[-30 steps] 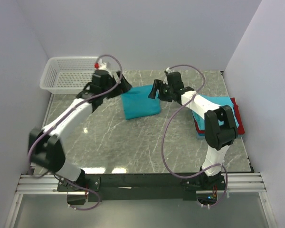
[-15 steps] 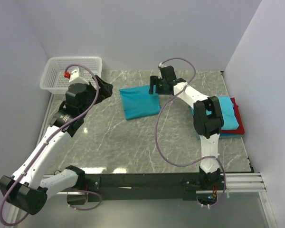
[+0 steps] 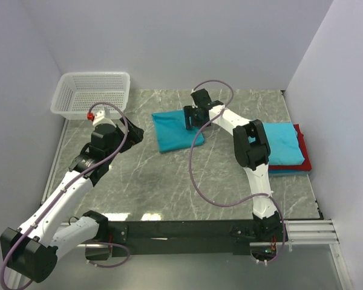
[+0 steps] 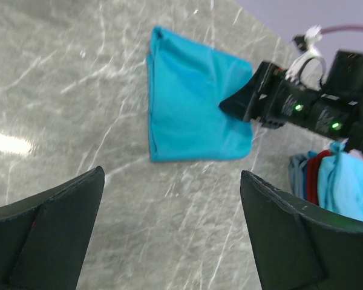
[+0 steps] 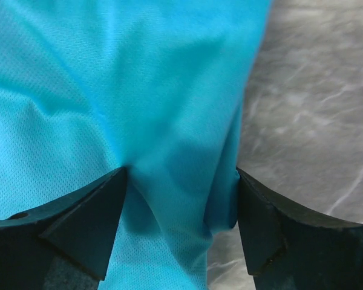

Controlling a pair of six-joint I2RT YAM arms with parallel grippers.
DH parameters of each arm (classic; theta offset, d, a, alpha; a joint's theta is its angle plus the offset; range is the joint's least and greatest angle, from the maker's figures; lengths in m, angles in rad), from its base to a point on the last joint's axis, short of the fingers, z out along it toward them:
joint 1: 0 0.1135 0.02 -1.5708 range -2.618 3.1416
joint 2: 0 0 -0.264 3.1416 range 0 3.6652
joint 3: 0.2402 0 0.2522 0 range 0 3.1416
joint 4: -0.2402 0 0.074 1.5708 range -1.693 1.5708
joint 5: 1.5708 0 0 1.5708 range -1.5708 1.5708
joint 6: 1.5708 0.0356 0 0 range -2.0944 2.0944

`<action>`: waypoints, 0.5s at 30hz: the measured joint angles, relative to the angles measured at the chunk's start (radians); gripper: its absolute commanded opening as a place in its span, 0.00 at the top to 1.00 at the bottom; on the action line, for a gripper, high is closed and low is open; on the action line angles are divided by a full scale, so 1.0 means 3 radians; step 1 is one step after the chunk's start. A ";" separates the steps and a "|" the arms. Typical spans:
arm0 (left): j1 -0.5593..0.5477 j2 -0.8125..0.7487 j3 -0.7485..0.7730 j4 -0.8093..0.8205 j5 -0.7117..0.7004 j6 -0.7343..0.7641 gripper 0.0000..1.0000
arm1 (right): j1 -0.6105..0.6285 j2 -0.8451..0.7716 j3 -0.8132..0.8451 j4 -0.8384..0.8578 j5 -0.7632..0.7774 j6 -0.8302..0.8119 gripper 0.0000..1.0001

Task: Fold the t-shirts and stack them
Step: Fold the tshirt

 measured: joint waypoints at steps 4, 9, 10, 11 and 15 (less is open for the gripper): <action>0.0000 -0.0060 -0.0163 -0.0020 0.0041 -0.0019 0.01 | 0.0069 0.0005 0.0020 -0.0084 0.0010 -0.0031 0.28; 0.0000 -0.0100 -0.0235 -0.0006 0.0056 -0.0048 0.01 | 0.0117 0.0005 0.0011 -0.0109 -0.0093 -0.0061 0.50; 0.0000 -0.0107 -0.0248 0.0000 0.0069 -0.0056 0.01 | 0.0127 0.0005 -0.0008 -0.0095 -0.0108 -0.0058 0.53; 0.0000 -0.0113 -0.0262 0.0004 0.0084 -0.0066 0.01 | 0.0137 0.0005 -0.0022 -0.0086 -0.0114 -0.0057 0.63; 0.0000 -0.0114 -0.0296 0.0041 0.0125 -0.0078 0.01 | 0.0178 -0.0036 -0.0123 0.0033 -0.0098 -0.0025 0.79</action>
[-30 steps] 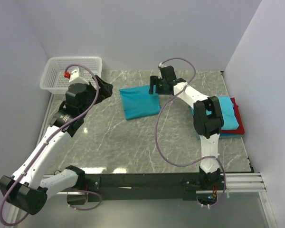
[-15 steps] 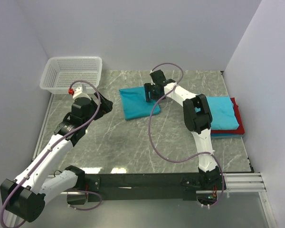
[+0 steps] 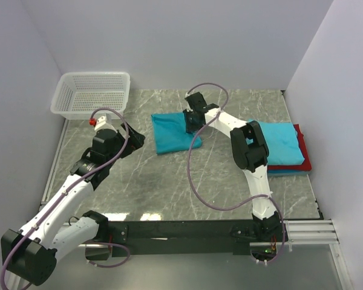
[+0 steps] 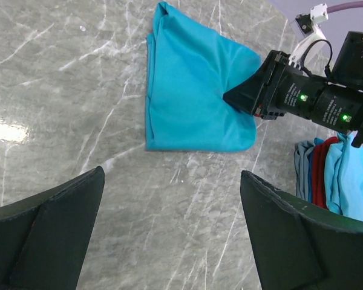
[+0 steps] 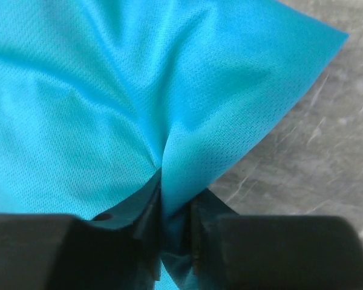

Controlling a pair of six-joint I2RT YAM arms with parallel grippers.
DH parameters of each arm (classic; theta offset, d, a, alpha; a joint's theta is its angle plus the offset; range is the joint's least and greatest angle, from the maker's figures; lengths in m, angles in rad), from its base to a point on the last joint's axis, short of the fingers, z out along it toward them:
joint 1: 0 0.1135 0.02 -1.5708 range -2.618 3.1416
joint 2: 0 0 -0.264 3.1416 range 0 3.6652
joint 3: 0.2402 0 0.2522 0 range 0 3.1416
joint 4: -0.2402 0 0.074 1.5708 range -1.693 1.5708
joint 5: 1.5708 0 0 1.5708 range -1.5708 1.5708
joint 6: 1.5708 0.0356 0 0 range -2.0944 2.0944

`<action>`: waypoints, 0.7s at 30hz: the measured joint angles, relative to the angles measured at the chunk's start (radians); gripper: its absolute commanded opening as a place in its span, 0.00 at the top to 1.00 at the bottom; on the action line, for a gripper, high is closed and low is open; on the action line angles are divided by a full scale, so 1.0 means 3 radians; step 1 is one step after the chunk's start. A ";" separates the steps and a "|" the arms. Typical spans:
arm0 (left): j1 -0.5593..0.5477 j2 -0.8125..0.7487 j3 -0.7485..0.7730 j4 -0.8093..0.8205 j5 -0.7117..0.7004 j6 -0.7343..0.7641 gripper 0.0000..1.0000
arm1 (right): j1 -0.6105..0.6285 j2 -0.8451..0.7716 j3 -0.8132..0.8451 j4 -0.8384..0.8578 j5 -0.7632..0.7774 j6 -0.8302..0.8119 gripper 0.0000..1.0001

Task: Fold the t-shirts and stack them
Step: Fold the tshirt, then neatly place the folded tshirt to the corner

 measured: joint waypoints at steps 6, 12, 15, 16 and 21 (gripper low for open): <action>0.0000 0.0000 -0.0020 0.0064 0.0088 0.0001 0.01 | 0.0100 -0.0271 -0.0463 0.0262 0.0132 0.0060 1.00; 0.0000 0.0000 -0.0020 0.0128 0.0111 0.0005 0.01 | 0.0369 -0.0676 -0.1054 0.0341 0.0436 0.0062 1.00; 0.0000 0.0000 -0.0020 0.0146 0.0148 0.0011 0.01 | 0.0482 -0.0958 -0.1410 0.0318 0.0621 0.0062 1.00; 0.0000 0.0000 -0.0020 0.0160 0.0155 0.0011 0.01 | 0.0506 -0.1054 -0.1526 0.0294 0.0697 0.0062 1.00; 0.0000 -0.0015 -0.0094 0.0233 0.0234 0.0013 0.01 | 0.0528 -0.1504 -0.1974 0.0132 0.1214 0.0057 1.00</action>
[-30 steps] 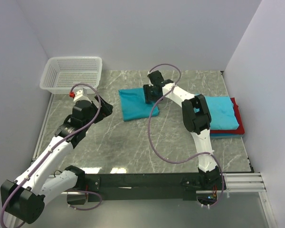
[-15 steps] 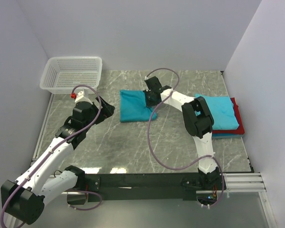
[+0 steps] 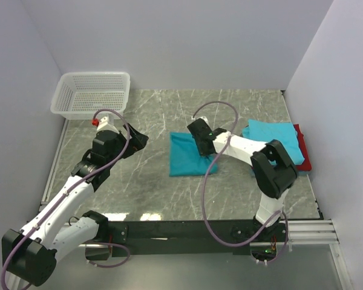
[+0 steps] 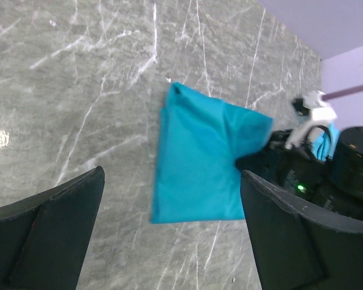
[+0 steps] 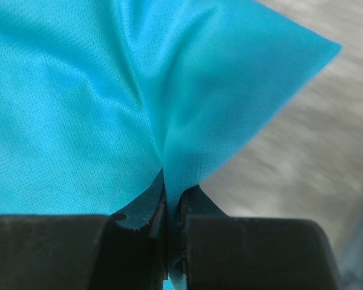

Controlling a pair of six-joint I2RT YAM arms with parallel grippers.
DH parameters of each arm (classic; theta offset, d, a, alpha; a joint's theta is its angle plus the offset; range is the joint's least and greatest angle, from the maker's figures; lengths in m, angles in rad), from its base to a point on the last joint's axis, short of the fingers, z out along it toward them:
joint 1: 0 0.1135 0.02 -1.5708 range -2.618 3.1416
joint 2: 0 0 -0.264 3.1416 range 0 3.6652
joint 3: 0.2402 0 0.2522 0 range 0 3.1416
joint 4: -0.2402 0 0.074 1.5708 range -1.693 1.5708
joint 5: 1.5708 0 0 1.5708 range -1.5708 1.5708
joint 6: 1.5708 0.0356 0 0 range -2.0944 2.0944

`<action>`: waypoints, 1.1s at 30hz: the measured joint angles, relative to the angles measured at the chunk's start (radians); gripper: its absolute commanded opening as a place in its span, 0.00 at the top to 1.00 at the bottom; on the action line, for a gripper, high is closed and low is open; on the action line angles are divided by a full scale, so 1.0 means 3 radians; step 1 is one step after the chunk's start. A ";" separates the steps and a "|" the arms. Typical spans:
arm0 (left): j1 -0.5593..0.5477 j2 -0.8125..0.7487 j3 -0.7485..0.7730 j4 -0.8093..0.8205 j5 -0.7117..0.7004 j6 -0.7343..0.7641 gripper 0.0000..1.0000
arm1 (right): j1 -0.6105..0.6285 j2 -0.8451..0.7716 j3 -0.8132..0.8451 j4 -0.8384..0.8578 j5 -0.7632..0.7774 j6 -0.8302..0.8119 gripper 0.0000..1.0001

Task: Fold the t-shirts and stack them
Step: Neatly place the folded tshirt to the corner

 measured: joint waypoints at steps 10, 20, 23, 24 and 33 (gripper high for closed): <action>0.0000 -0.0037 -0.0056 0.0075 0.0122 -0.0003 0.01 | 0.0000 -0.0660 -0.0476 -0.0435 0.1069 -0.0161 1.00; 0.0000 -0.0072 -0.0092 0.0103 0.0163 -0.0003 0.00 | -0.0037 -0.1076 -0.0477 -0.0720 0.1579 -0.0579 1.00; 0.0000 -0.0089 -0.0095 0.0108 0.0167 -0.0003 0.00 | -0.0086 -0.1236 -0.0477 -0.0785 0.1611 -0.0696 1.00; 0.0000 -0.0093 -0.0095 0.0109 0.0168 -0.0003 0.01 | -0.0107 -0.1294 -0.0477 -0.0799 0.1619 -0.0743 1.00; 0.0000 -0.0095 -0.0095 0.0117 0.0175 -0.0003 0.01 | -0.0427 -0.1727 -0.0446 -0.0871 0.1531 -0.1164 1.00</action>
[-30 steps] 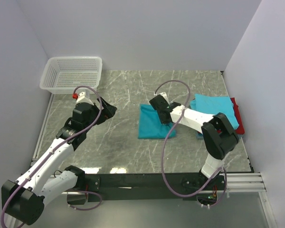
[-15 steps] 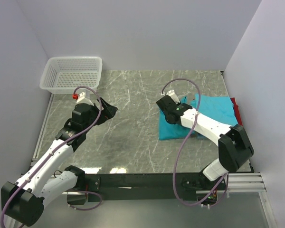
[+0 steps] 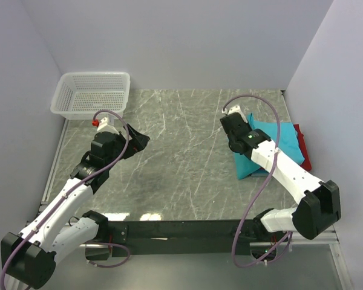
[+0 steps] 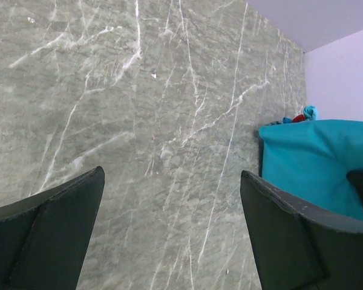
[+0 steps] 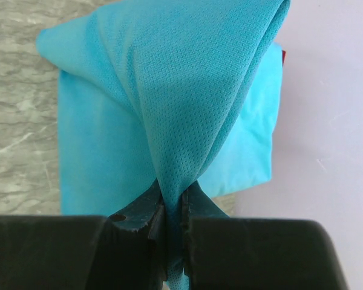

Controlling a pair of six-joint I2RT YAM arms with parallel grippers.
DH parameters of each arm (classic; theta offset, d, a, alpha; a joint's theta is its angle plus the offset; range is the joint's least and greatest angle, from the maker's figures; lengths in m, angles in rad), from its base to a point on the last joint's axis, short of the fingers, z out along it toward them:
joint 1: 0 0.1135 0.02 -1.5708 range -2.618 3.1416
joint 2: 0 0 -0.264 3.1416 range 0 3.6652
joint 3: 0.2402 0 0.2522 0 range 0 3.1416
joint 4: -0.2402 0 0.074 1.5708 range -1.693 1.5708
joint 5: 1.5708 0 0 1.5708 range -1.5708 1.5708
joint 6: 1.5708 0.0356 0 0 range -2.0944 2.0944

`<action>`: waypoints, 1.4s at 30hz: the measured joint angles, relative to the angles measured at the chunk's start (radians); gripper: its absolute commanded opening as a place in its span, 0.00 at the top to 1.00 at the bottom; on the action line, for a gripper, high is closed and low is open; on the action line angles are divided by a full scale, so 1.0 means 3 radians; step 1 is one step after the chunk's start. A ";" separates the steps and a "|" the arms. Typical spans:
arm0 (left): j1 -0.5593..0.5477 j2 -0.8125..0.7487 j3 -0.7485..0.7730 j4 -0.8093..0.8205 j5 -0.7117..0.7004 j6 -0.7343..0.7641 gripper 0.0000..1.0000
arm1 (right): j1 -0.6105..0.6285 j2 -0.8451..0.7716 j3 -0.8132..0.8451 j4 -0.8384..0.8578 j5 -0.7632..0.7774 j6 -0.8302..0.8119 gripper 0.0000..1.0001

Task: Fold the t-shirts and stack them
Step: Neatly place the folded tshirt to the corner

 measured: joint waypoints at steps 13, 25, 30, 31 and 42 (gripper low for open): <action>0.0000 -0.0099 -0.0046 0.0011 -0.0003 0.0000 0.00 | -0.0220 -0.0042 0.0345 -0.0211 -0.0334 -0.0268 1.00; 0.0000 -0.0083 -0.0046 0.0011 -0.0004 0.0000 0.01 | -0.0331 -0.0315 0.0839 -0.0417 -0.0501 -0.0371 1.00; 0.0000 -0.0083 -0.0046 0.0011 -0.0003 0.0000 0.01 | -0.0404 -0.0371 0.0975 -0.0467 -0.0526 -0.0404 1.00; 0.0000 -0.0083 -0.0046 0.0010 -0.0004 0.0000 0.01 | -0.0425 -0.0376 0.0982 -0.0476 -0.0529 -0.0413 1.00; 0.0000 -0.0084 -0.0046 0.0011 -0.0013 -0.0009 0.01 | -0.0867 -0.0380 0.0983 -0.0529 -0.0697 -0.0552 1.00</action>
